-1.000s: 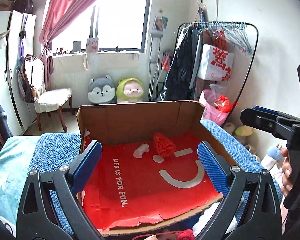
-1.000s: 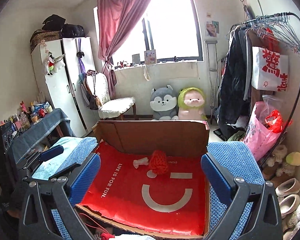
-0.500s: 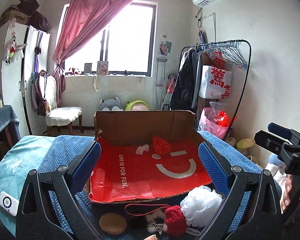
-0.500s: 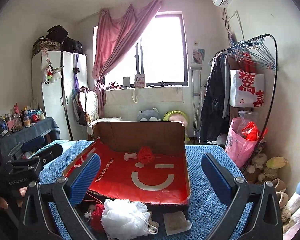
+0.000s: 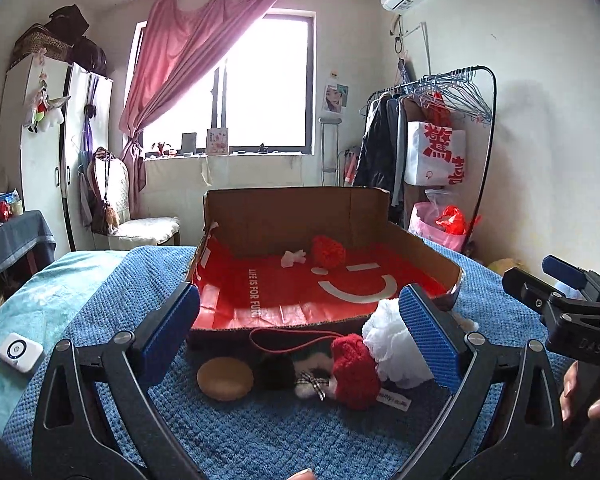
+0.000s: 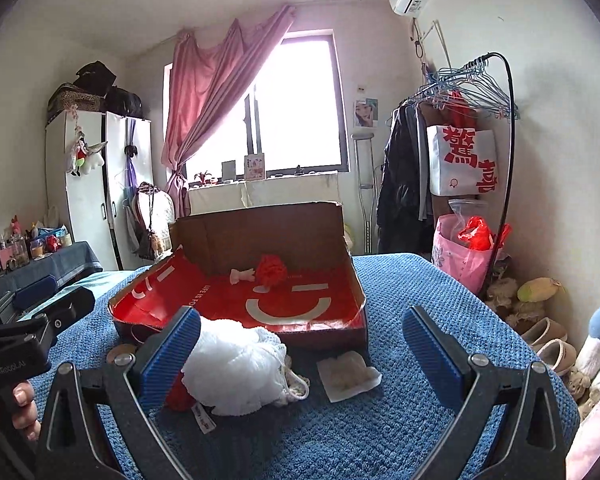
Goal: Organize soft objects
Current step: 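Lift both tools out of the box and back toward the remaining items, then grasp the red knitted hat with the left gripper while the right gripper grasps the white mesh puff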
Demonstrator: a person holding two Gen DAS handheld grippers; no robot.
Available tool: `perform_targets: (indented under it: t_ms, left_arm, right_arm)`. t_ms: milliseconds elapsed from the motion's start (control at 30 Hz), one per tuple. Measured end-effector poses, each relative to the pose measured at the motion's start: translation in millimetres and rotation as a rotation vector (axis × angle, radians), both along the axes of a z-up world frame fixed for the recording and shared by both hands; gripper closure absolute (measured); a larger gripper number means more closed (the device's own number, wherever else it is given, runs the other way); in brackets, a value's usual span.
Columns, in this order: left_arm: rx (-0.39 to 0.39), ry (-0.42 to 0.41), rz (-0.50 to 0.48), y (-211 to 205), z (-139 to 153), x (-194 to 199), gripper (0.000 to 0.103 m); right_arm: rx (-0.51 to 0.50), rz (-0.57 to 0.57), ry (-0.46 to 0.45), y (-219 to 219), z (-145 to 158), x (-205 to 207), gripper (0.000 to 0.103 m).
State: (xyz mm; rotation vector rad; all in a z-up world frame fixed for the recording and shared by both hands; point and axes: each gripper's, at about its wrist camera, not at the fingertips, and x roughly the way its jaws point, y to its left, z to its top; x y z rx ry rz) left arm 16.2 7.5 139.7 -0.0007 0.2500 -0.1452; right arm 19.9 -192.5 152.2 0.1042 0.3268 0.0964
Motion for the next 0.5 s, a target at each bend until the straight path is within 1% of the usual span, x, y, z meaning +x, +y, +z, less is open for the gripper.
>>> perform_targets:
  t_ms: [200, 300, 400, 500]
  left_arm:
    - [0.0, 0.05, -0.02, -2.5, -31.7, -6.6, 0.001]
    - [-0.001, 0.094, -0.025, -2.6, -46.1, -4.9, 0.001]
    - [-0.011, 0.135, -0.026, -1.1, -58.7, -2.4, 0.001]
    - [-0.003, 0.17, -0.022, -1.3, -67.6, 1.1, 0.001]
  right_arm:
    - [0.014, -0.006, 0.057, 1.4, -29.1, -6.1, 0.0]
    - [-0.001, -0.011, 0.087, 4.6, -43.4, -8.2, 0.0]
    - [0.014, -0.002, 0.129, 9.5, -56.4, -8.5, 0.0]
    - [0.028, 0.004, 0.155, 9.7, -64.2, -7.7, 0.0]
